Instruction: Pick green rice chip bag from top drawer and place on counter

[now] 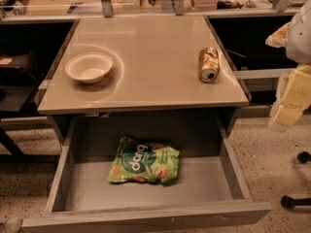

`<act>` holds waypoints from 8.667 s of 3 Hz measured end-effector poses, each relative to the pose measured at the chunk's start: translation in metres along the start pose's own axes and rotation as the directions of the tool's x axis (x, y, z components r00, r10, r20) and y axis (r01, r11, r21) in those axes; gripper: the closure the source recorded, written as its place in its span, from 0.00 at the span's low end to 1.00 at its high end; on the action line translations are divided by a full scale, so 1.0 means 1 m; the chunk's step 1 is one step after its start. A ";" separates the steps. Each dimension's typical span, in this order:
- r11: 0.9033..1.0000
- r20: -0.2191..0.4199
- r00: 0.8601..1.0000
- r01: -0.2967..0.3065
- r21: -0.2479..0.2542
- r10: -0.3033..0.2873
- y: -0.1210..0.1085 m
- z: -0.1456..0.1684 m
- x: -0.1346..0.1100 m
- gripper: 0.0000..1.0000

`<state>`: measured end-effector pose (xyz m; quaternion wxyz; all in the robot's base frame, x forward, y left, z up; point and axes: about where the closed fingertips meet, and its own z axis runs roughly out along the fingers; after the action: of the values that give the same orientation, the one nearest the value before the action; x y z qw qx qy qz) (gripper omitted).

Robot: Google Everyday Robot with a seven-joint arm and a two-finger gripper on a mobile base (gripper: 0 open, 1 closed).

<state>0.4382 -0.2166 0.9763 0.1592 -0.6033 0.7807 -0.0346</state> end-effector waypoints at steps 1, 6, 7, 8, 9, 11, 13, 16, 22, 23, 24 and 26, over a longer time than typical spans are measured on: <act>1.000 0.000 1.000 0.000 0.000 0.000 0.000 0.000 0.000 0.00; 0.980 0.082 0.997 0.016 -0.198 0.000 0.094 0.119 -0.029 0.00; 0.966 0.147 0.989 0.038 -0.254 0.000 0.117 0.166 -0.057 0.00; 0.955 0.176 0.984 0.034 -0.293 0.019 0.129 0.201 -0.078 0.00; 0.956 0.178 0.984 0.033 -0.290 0.020 0.129 0.202 -0.078 0.00; 0.974 0.245 0.969 0.017 -0.228 0.040 0.118 0.244 -0.099 0.00; 0.988 0.298 0.951 -0.035 -0.149 0.079 0.087 0.293 -0.122 0.00; 0.985 0.336 0.938 -0.024 -0.172 0.081 0.116 0.369 -0.145 0.00; 0.985 0.325 0.942 -0.029 -0.169 0.083 0.099 0.406 -0.148 0.85; 0.987 0.342 0.937 -0.016 -0.159 0.070 0.095 0.393 -0.152 1.00; 0.991 0.358 0.933 0.009 -0.134 0.040 0.082 0.354 -0.158 1.00; 0.988 0.303 0.949 -0.045 -0.148 0.088 0.076 0.281 -0.134 1.00</act>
Offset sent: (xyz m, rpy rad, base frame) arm -0.0166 0.0117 -0.0314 -0.0020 0.0294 0.0007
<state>0.4787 -0.0296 0.7191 0.2377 -0.5843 0.7667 0.1198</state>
